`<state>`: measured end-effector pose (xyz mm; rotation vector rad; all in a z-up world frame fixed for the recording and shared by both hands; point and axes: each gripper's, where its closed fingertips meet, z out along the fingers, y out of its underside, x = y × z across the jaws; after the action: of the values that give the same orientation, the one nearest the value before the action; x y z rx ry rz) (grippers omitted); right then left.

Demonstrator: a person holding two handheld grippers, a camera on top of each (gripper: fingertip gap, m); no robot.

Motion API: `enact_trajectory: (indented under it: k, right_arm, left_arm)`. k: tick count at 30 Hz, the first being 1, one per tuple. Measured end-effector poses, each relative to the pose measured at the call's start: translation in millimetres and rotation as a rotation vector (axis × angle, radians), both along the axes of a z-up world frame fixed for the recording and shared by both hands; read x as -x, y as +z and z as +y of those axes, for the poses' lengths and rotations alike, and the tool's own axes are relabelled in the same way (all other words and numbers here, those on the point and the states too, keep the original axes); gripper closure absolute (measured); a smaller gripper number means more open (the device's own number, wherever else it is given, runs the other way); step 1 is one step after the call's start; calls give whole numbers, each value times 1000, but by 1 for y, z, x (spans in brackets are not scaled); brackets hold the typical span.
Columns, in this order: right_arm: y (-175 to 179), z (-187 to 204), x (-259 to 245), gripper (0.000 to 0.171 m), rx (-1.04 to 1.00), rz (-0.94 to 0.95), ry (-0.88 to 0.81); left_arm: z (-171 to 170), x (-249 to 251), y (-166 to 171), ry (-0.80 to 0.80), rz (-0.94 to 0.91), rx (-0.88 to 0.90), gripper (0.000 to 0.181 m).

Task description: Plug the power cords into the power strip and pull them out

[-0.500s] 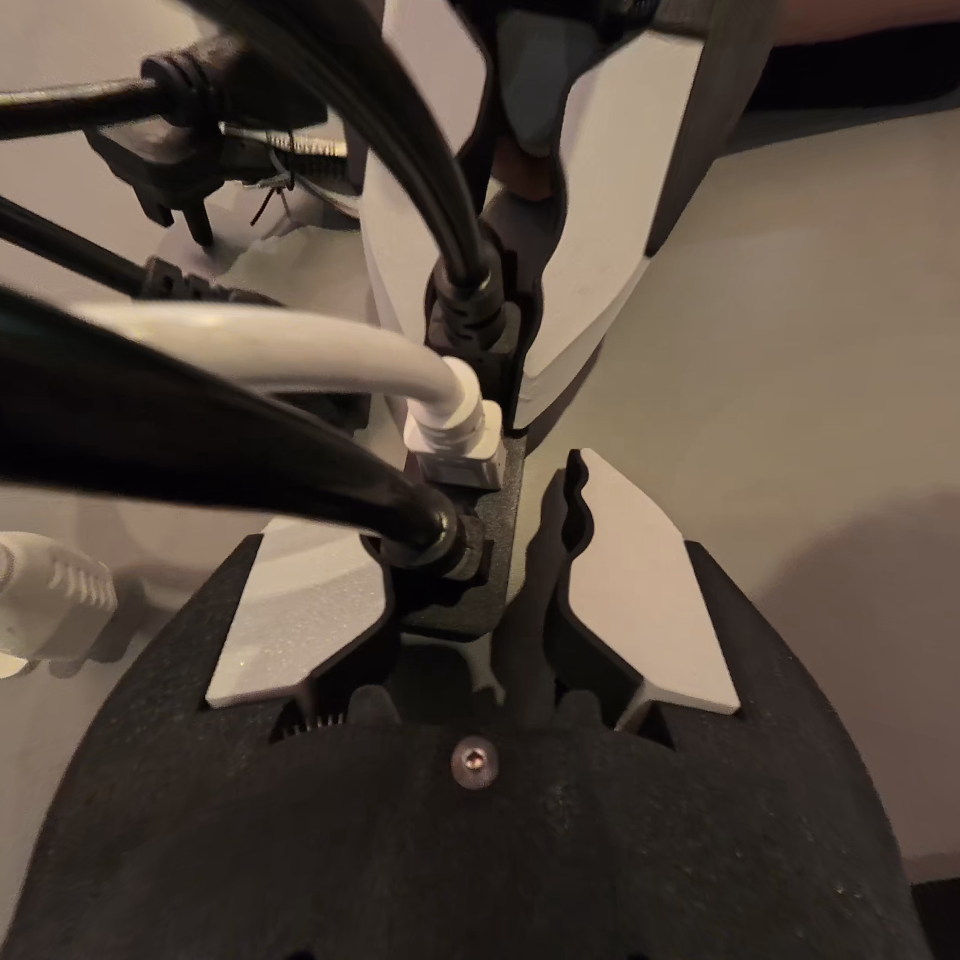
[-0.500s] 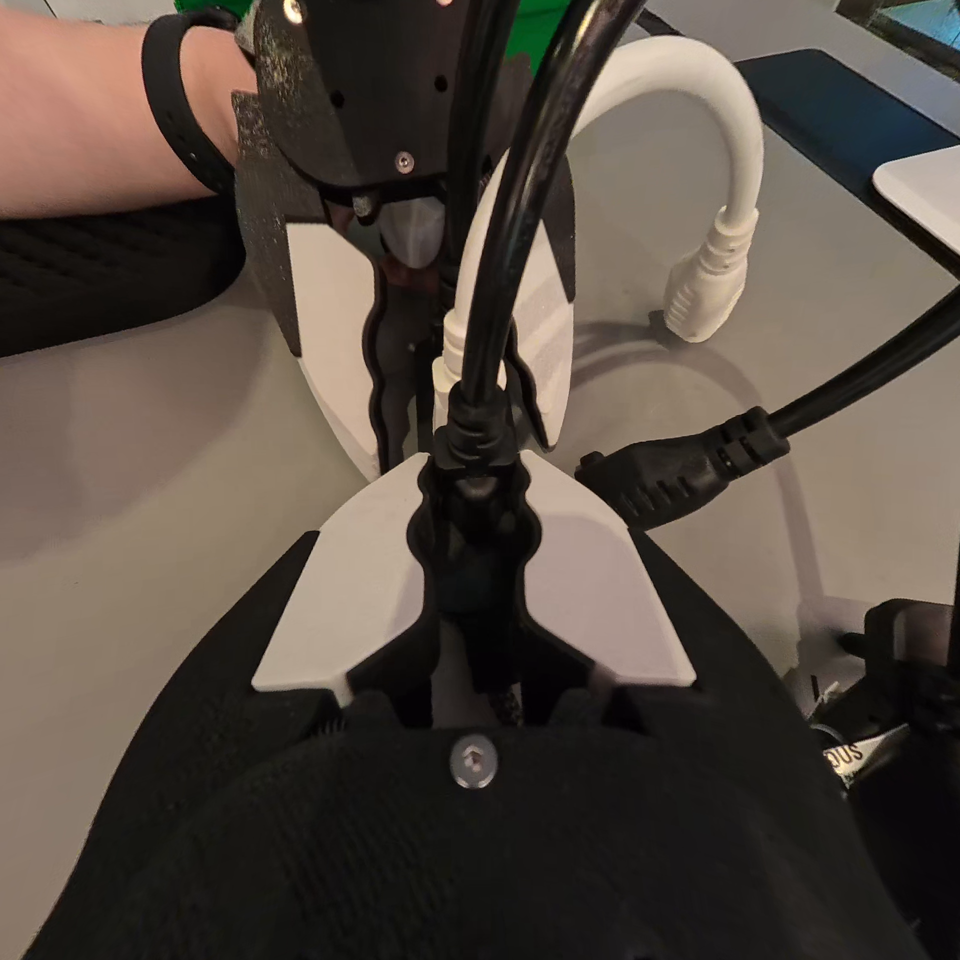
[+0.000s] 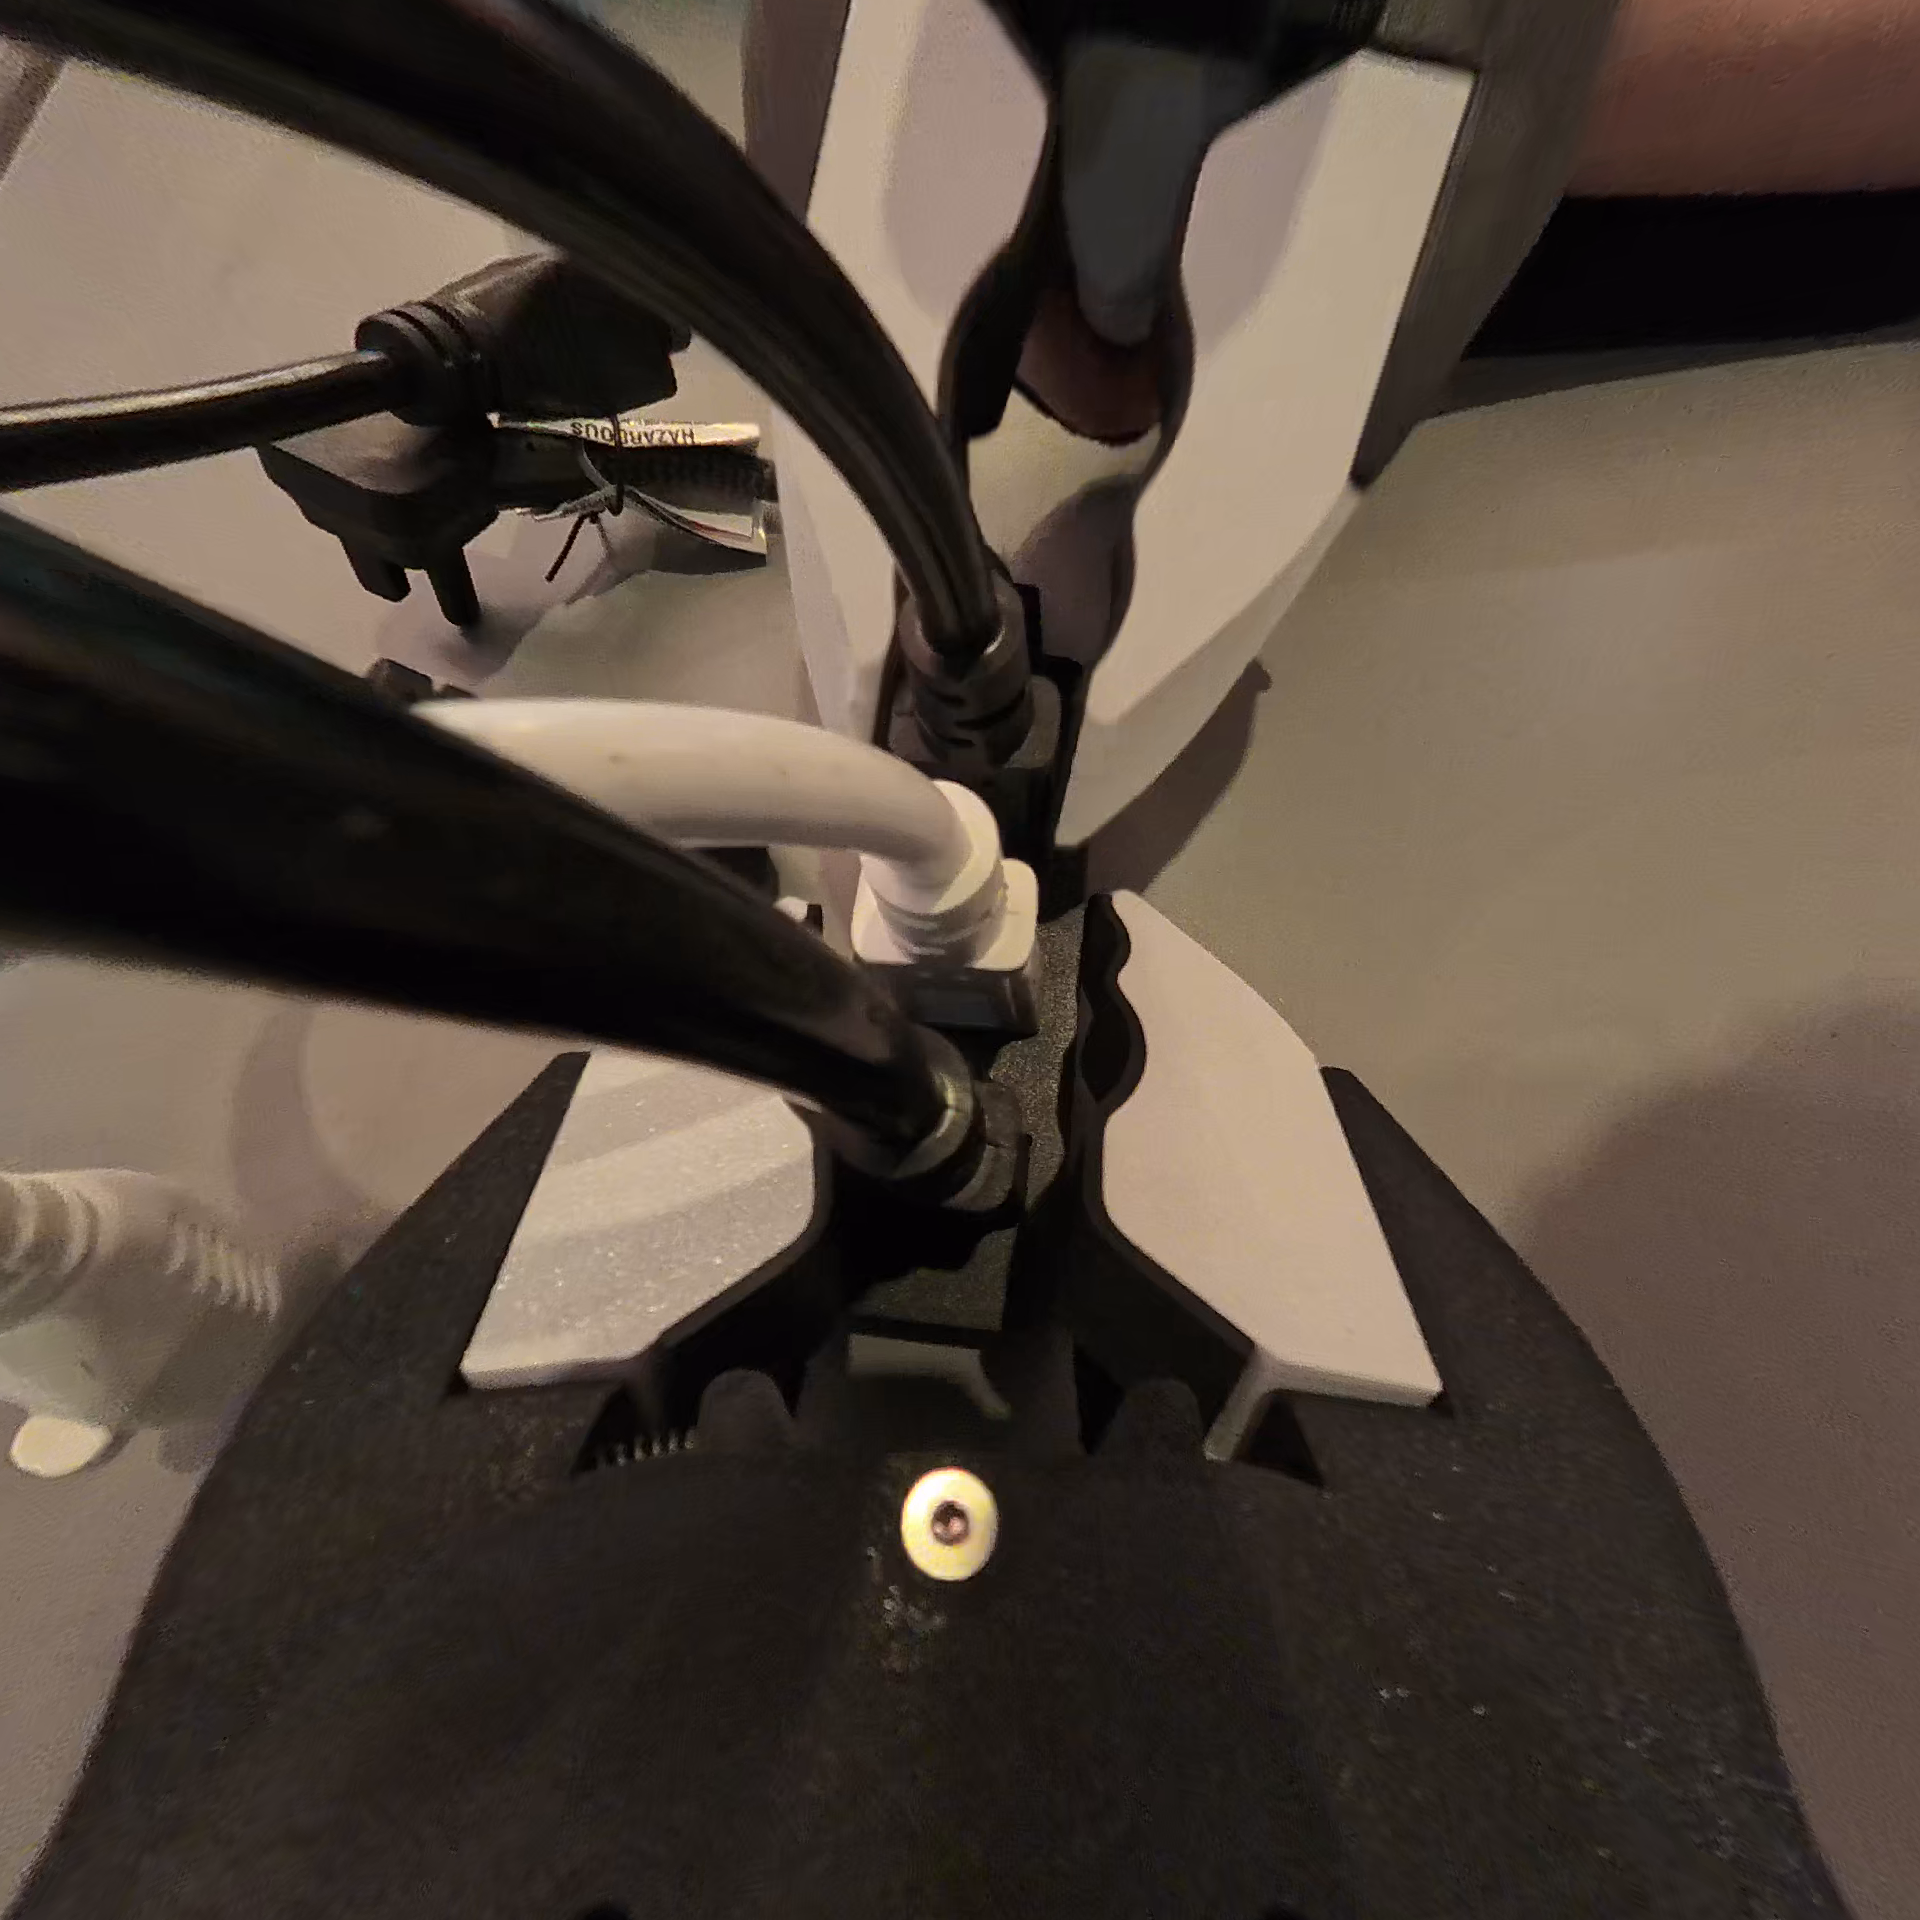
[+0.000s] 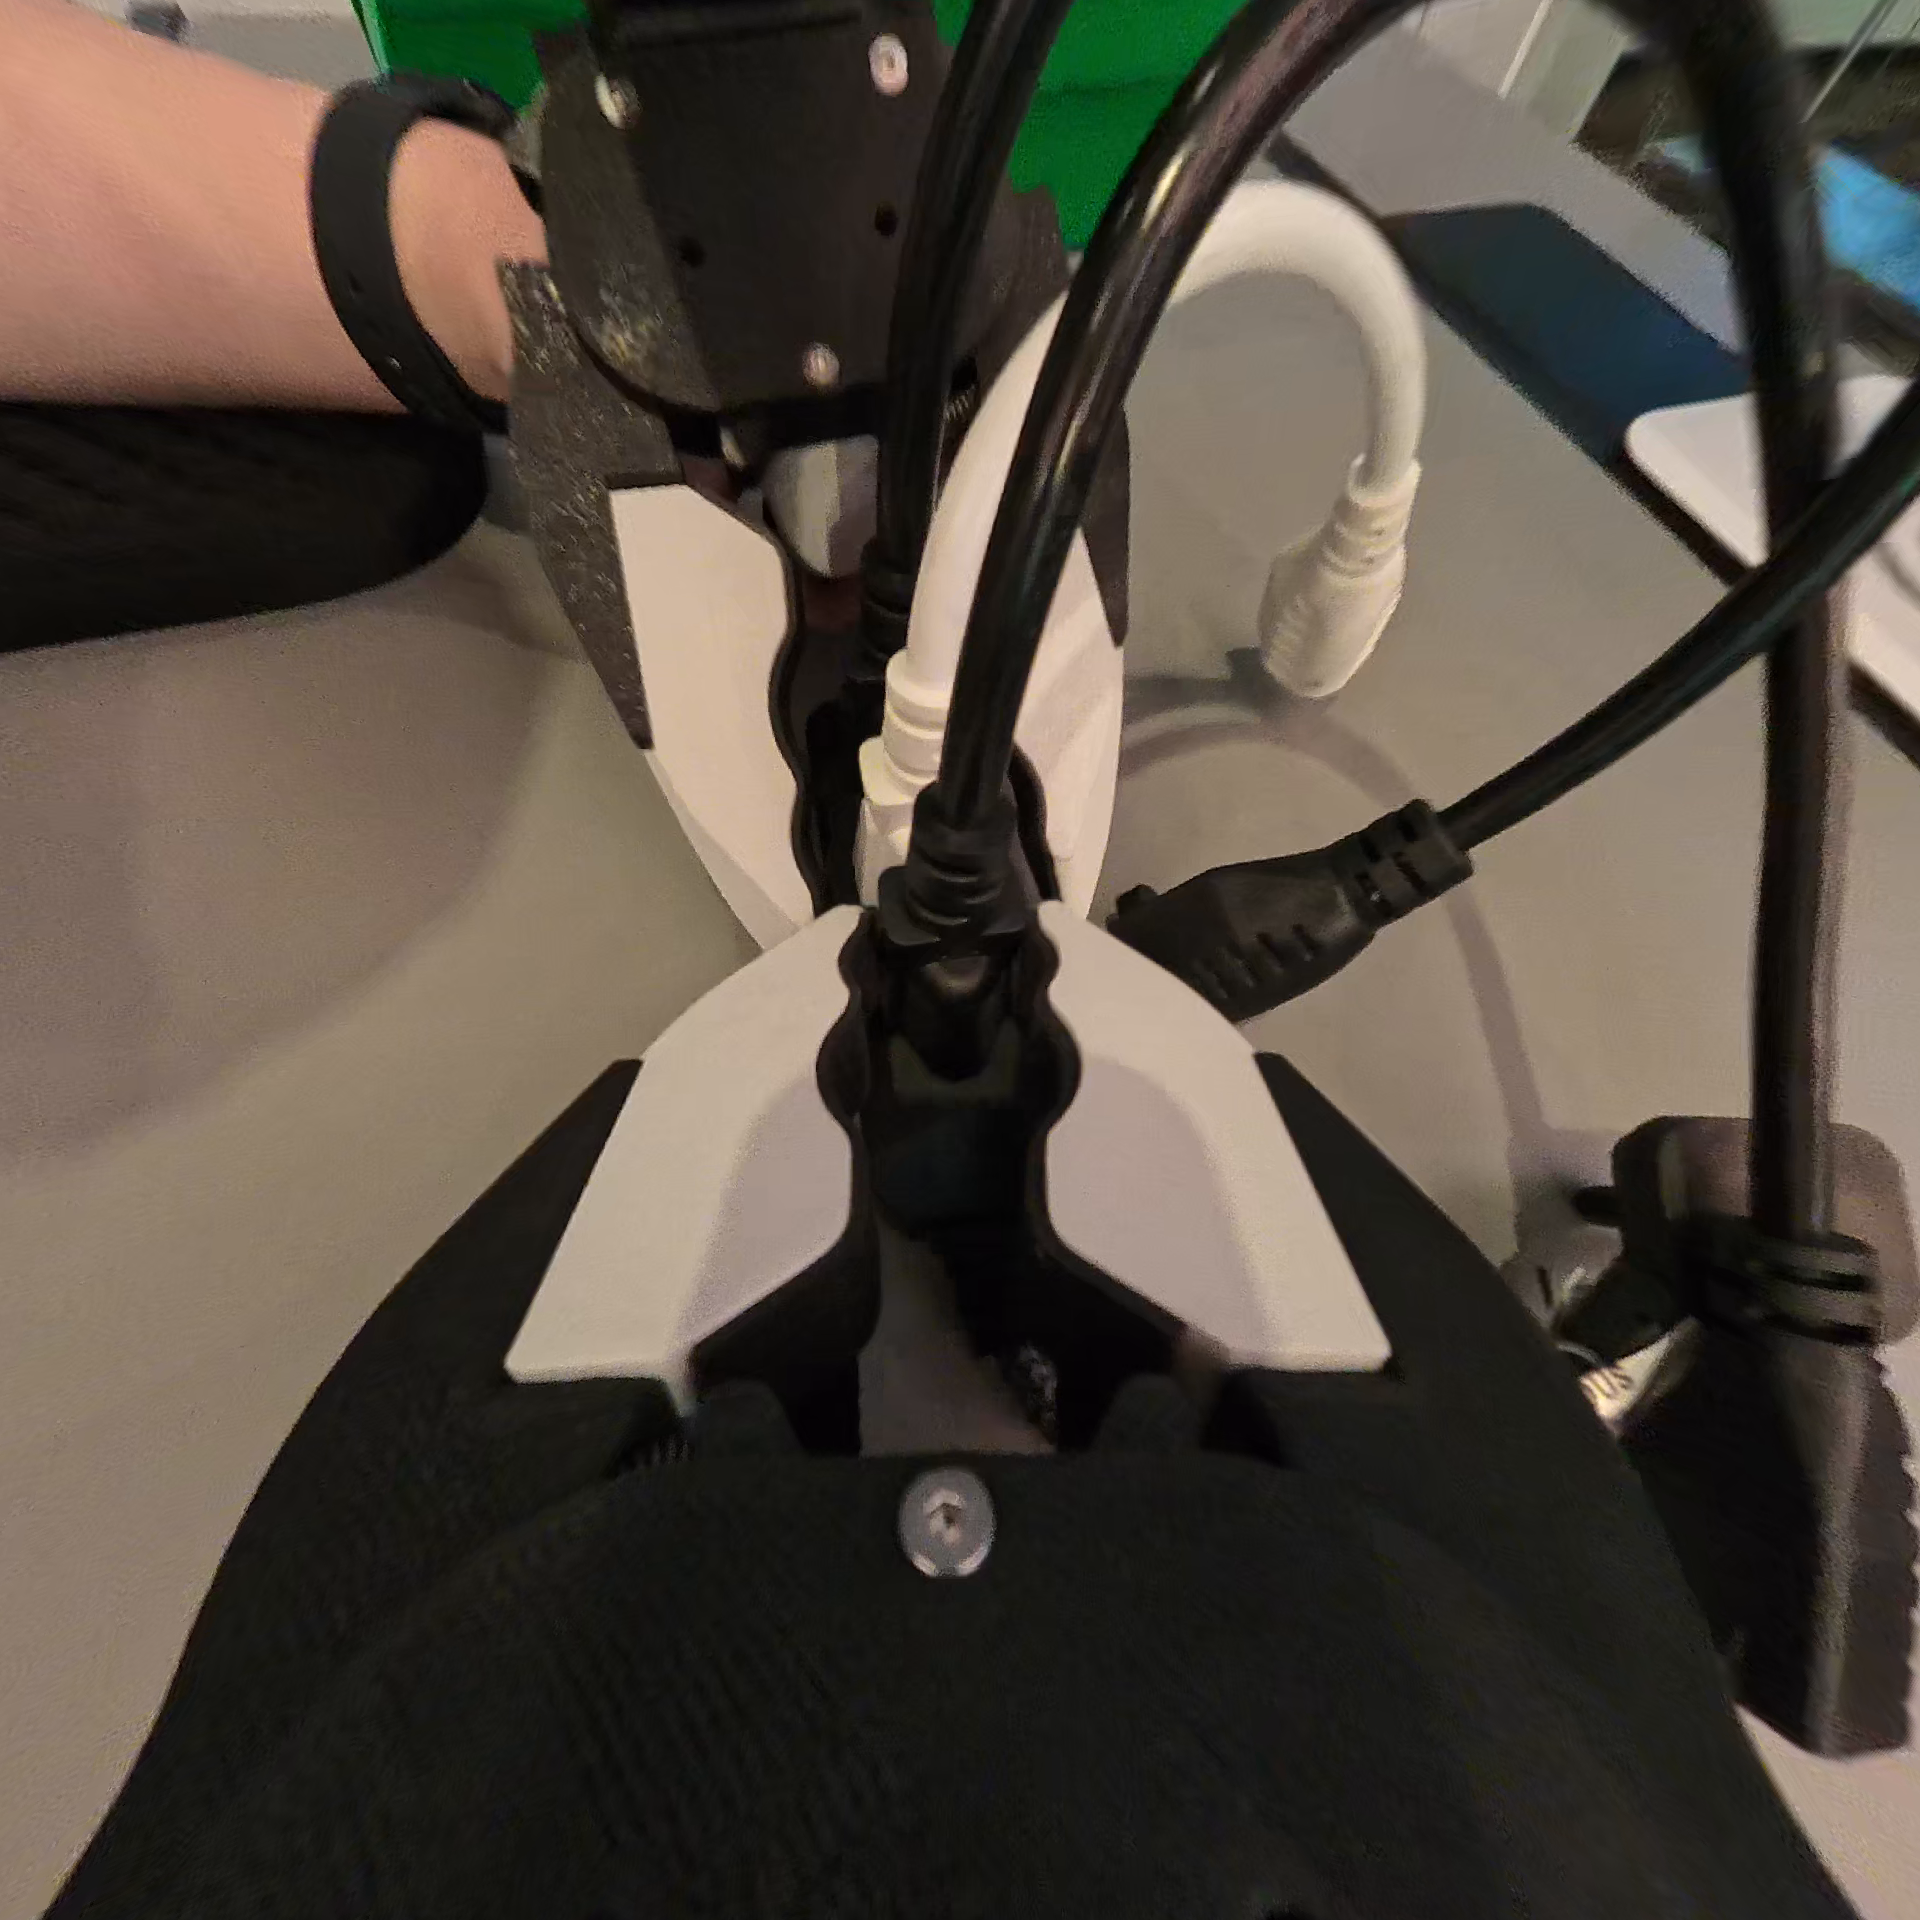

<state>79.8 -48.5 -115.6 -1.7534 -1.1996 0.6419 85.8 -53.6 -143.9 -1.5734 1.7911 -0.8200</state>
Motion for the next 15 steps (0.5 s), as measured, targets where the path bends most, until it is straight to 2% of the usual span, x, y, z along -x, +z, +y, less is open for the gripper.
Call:
enact_trajectory:
  k: [3,8,15]
  right_arm:
    - [9,-2,-3,146,31,62,11]
    - [9,-1,-2,146,31,53,30]
    - [5,0,0,146,62,63,40]
  left_arm:
    - [-2,1,-1,-10,16,35,137]
    - [-4,2,0,-16,32,58,138]
    - [-8,-2,5,-9,11,122,125]
